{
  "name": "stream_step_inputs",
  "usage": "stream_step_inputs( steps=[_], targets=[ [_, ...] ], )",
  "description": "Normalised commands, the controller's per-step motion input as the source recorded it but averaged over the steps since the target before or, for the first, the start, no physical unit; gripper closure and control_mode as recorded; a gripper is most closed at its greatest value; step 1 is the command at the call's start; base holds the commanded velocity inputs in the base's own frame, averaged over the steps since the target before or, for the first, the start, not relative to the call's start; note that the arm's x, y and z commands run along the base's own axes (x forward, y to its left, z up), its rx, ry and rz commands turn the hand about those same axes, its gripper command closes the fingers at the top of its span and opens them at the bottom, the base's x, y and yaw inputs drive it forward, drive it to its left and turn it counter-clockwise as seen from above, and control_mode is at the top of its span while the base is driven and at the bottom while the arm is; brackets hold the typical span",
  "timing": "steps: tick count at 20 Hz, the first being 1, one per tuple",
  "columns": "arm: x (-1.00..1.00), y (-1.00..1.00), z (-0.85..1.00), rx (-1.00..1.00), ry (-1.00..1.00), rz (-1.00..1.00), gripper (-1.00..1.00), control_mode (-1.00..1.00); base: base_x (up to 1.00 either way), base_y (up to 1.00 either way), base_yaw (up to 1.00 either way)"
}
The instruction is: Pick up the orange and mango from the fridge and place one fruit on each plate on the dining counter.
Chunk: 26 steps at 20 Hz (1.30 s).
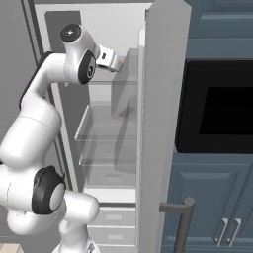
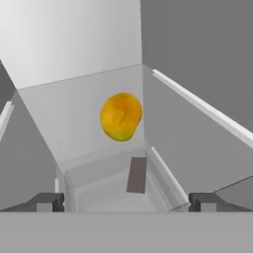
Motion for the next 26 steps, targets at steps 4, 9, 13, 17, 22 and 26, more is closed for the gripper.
stream_step_inputs(
  steps=[4,9,13,17,22,26],
  targets=[
    [0.56,0.00,0.00,0.00,0.04,0.01,-1.00,-1.00,0.00,0.00,0.00],
    [0.47,0.00,-0.05,0.00,0.00,0.00,-1.00,-1.00,0.00,0.00,0.00],
    [0.48,0.00,-0.09,0.00,0.00,0.00,-1.00,-1.00,0.00,0.00,0.00],
    [0.39,0.00,-0.12,0.00,0.00,0.00,-1.00,-1.00,0.00,0.00,0.00],
    [0.18,0.00,-0.17,0.00,0.00,0.00,-1.00,-1.00,0.00,0.00,0.00],
    [0.08,-0.01,-0.11,0.00,0.02,0.00,-1.00,-1.00,0.00,0.00,0.00]
  ],
)
